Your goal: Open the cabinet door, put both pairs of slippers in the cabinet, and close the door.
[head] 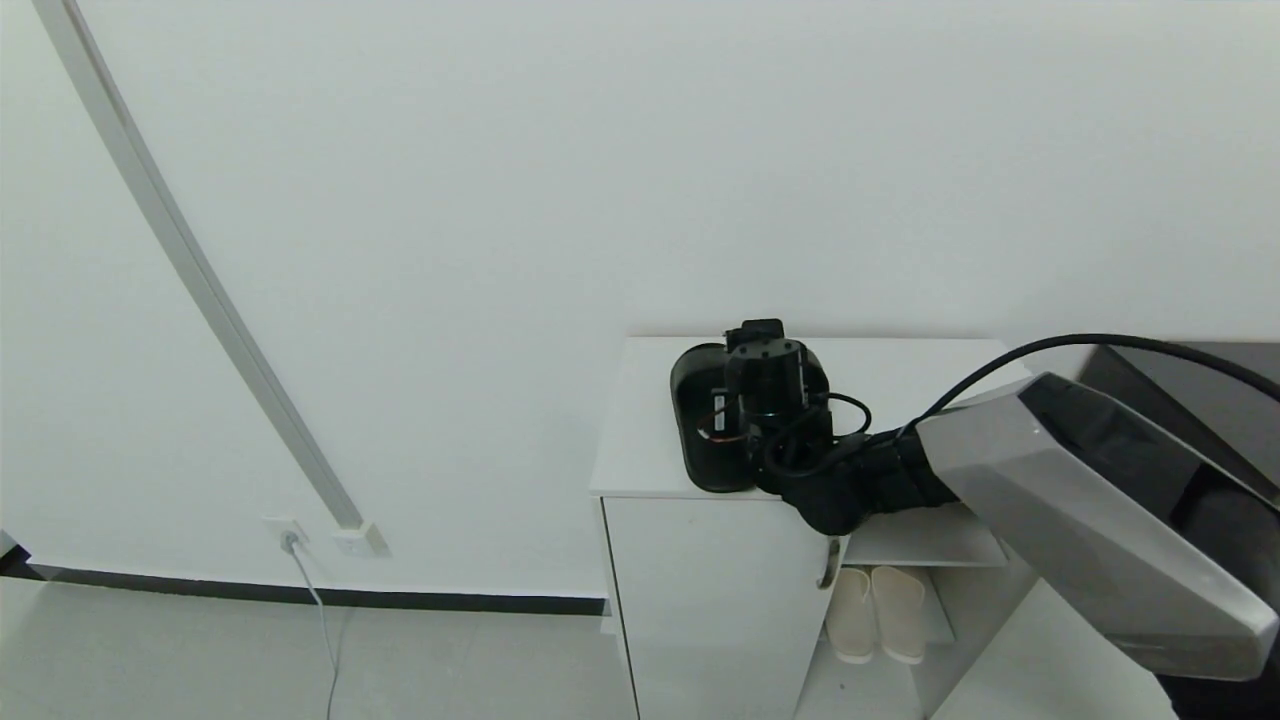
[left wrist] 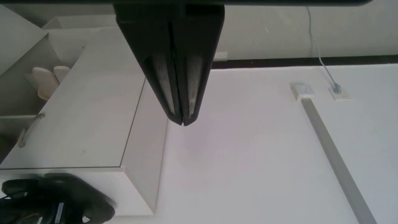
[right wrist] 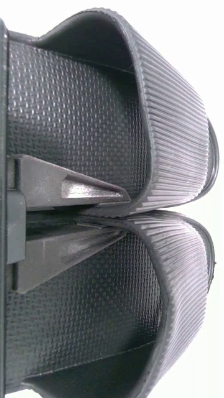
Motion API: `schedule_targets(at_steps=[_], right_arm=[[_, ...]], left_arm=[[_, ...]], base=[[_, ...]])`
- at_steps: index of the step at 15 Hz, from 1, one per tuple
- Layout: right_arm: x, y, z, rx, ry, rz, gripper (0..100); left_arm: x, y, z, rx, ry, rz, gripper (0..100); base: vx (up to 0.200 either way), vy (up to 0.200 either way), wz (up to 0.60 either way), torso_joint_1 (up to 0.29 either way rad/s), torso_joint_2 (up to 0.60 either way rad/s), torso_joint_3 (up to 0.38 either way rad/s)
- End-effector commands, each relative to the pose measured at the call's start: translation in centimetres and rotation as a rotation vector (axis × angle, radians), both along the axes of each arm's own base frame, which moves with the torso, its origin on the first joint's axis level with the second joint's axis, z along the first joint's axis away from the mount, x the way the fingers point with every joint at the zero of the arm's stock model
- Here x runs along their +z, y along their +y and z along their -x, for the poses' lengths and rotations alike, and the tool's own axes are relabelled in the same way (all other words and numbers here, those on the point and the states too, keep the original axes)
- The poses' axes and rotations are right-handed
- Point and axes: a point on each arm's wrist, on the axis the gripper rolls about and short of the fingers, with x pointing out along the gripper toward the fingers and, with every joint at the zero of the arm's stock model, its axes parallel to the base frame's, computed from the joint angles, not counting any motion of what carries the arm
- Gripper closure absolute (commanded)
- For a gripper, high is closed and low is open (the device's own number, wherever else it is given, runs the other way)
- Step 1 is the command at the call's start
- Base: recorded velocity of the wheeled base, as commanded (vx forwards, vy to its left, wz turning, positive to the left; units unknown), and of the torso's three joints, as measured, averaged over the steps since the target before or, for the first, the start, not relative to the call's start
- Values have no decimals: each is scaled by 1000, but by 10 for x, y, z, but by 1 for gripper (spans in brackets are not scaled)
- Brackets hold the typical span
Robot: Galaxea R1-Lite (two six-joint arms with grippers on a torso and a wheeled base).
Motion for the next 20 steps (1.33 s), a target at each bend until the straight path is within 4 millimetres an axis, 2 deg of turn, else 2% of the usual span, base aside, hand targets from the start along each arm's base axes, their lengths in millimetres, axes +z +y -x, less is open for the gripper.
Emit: schedule_targets(at_steps=[1, 2, 3, 6, 7, 8, 10, 14, 20], right_arm=[[39, -20, 31, 41, -31, -31, 100], [42, -23, 38, 55, -28, -32, 100], [47, -30, 56, 87, -21, -31, 100], [49, -45, 95, 154, -26, -41, 100], [49, -48, 102, 163, -24, -41, 100], [51, -56, 119, 202, -23, -45, 100], [53, -65, 137, 252, -20, -50, 100], [49, -72, 156, 320, 11, -58, 100], [46, -75, 160, 320, 23, -46, 100]], left_arm=[[0, 0, 0, -1, 0, -1, 100], [0, 0, 0, -1, 0, -2, 100], [0, 0, 0, -1, 0, -2, 100], [0, 0, 0, -1, 0, -2, 100], [0, 0, 0, -1, 0, -2, 100], [0, 0, 0, -1, 0, -2, 100], [0, 0, 0, -1, 0, -2, 100], [0, 0, 0, -1, 0, -2, 100], [0, 0, 0, -1, 0, -2, 100]], base=[[0, 0, 0, 0, 0, 0], [0, 0, 0, 0, 0, 0], [0, 0, 0, 0, 0, 0], [0, 0, 0, 0, 0, 0], [0, 0, 0, 0, 0, 0], [0, 0, 0, 0, 0, 0], [0, 0, 0, 0, 0, 0], [0, 0, 0, 0, 0, 0], [0, 0, 0, 0, 0, 0]])
